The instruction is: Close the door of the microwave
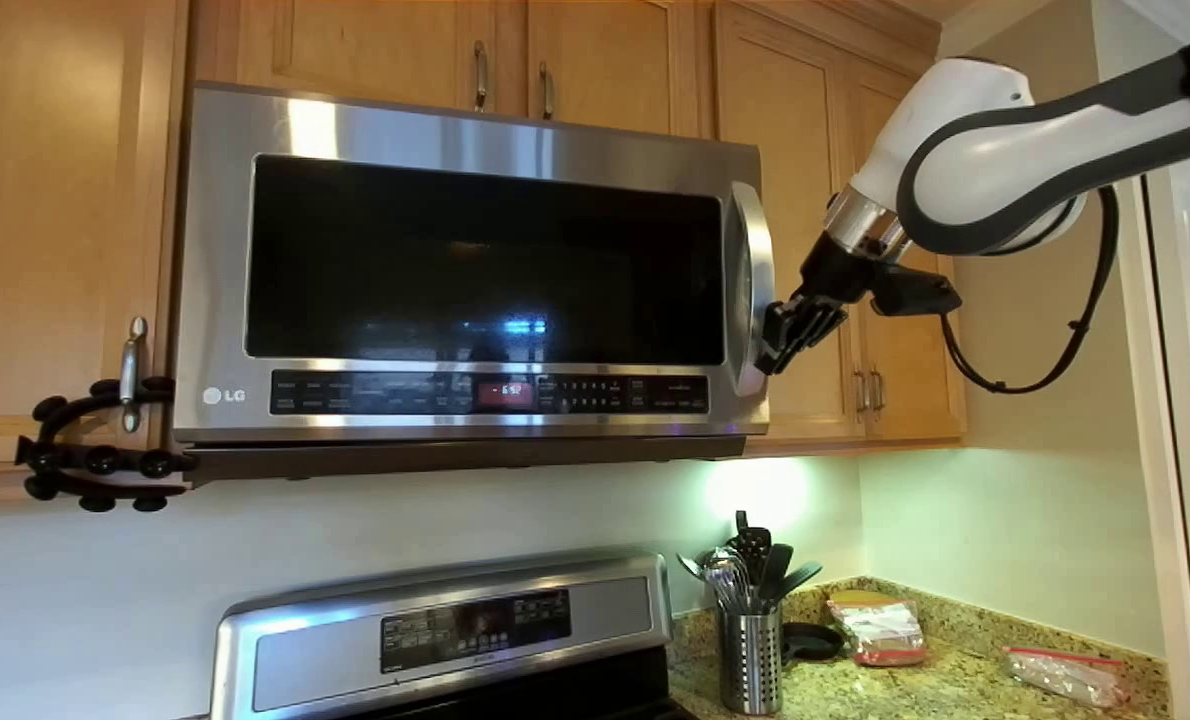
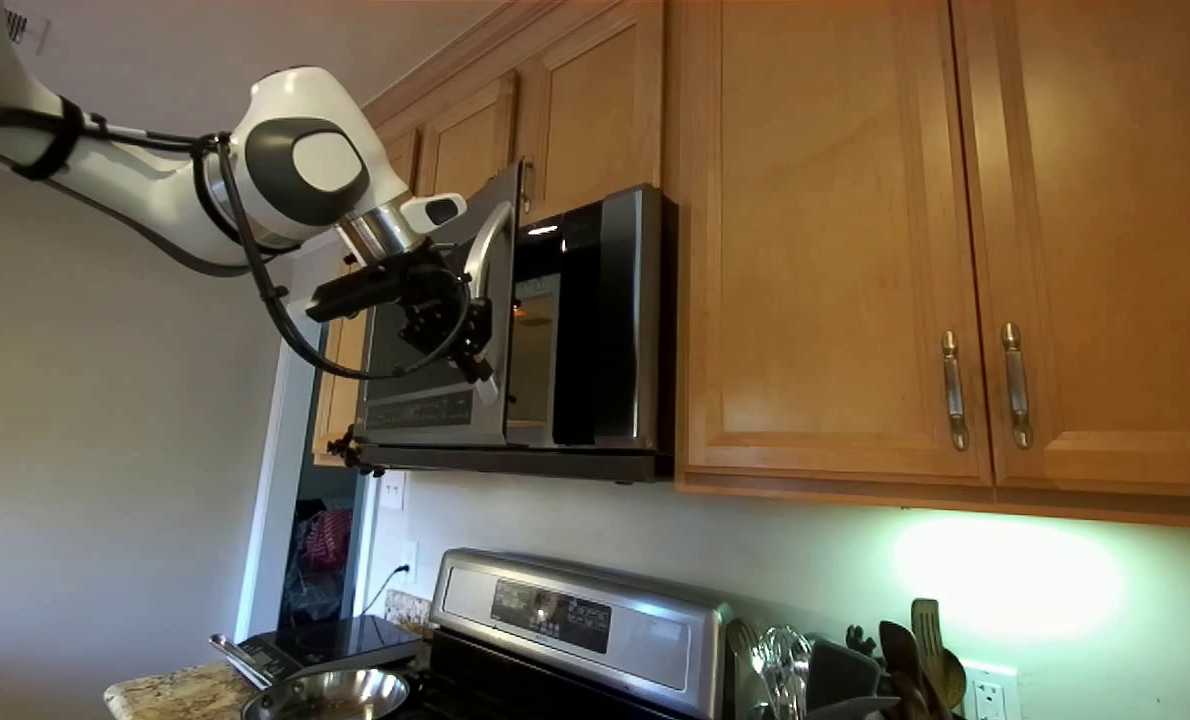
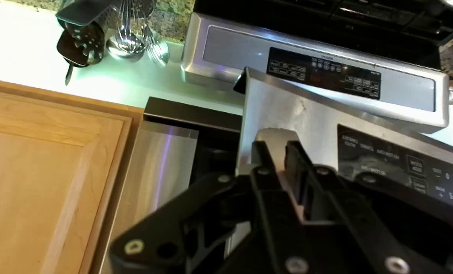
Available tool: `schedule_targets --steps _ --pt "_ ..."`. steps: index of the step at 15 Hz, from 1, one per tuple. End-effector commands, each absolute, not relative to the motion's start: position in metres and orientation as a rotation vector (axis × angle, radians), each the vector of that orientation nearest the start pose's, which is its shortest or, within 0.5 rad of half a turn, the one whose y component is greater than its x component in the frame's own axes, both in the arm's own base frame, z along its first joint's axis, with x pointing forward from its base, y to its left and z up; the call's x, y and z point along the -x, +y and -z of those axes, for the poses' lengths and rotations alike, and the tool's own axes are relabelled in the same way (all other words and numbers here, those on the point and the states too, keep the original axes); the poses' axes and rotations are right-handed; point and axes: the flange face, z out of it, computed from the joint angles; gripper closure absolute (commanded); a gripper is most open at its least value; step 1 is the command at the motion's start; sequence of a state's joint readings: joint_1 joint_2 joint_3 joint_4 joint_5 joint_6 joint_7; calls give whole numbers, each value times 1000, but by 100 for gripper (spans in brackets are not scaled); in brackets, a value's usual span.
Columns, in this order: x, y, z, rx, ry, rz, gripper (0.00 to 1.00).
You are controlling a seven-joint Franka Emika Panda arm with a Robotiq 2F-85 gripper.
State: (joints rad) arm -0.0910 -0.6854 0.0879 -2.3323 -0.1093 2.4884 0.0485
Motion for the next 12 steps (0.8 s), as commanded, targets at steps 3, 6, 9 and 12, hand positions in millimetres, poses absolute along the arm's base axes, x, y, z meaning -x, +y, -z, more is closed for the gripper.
schedule_targets --steps 3,6,9,12 --pt "-443 -19 -681 2971 67 1431 98" --pt "-464 -38 -681 2952 109 1475 94" --pt "-487 -50 -678 2929 118 1508 94" --pt "-503 -60 -669 2931 116 1507 95"
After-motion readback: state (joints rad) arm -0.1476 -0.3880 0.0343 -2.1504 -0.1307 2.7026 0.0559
